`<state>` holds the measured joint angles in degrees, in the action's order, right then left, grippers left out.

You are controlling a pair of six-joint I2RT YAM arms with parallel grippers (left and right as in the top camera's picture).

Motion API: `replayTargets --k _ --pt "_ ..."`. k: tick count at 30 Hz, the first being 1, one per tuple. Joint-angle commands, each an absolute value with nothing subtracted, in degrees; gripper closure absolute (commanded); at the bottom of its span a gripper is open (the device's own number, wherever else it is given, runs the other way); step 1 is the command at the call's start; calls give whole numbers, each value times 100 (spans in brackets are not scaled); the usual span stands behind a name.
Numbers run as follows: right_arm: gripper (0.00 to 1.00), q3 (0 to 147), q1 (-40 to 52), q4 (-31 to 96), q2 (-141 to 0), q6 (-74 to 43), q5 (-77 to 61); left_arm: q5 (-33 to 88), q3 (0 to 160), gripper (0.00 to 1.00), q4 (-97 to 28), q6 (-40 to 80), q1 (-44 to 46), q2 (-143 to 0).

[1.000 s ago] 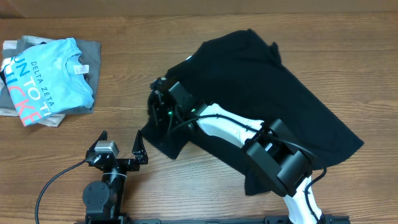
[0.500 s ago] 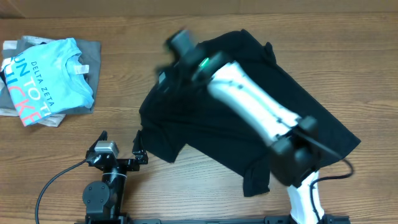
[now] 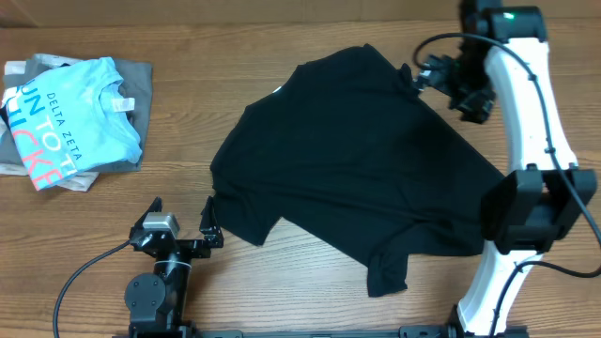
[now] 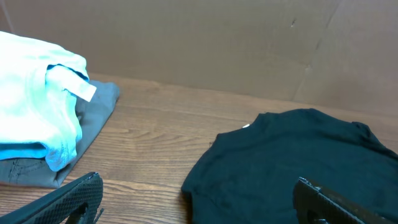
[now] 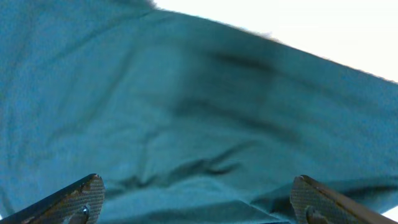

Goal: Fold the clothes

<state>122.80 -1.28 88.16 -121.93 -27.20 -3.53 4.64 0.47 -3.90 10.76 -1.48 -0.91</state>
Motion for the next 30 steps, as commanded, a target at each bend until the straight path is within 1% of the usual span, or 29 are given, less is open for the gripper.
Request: replayTargets --k 1,6,9,10,12,15,18,23,30 --pt "0 12145 -637 8687 -12105 -3507 -421 427 27 0 -408 1031 -132 -36" --pt "0 12145 -812 8801 -12073 -3953 -329 427 27 0 -408 1031 -132 -36" --pt "0 12097 -816 9139 -12073 -4410 246 346 27 0 -403 1022 -132 -36" --pt "0 12027 -875 9288 -12070 -4716 517 67 27 0 -408 1026 -137 -36" --pt "0 11915 -1020 9373 -12070 -4860 598 -62 27 0 -421 1028 -137 -36" --pt "0 11745 -1341 9487 -12070 -4842 593 -62 27 0 -427 1028 -137 -36" --pt "0 11476 -1678 9467 -12070 -4362 596 -67 27 0 -425 1026 -137 -36" --pt "0 10698 -2196 9330 -12051 -4106 596 -64 27 0 -427 1028 -137 -36" --pt "0 9518 -3013 8379 -11789 -4305 158 -67 27 0 -427 1002 -137 -36"
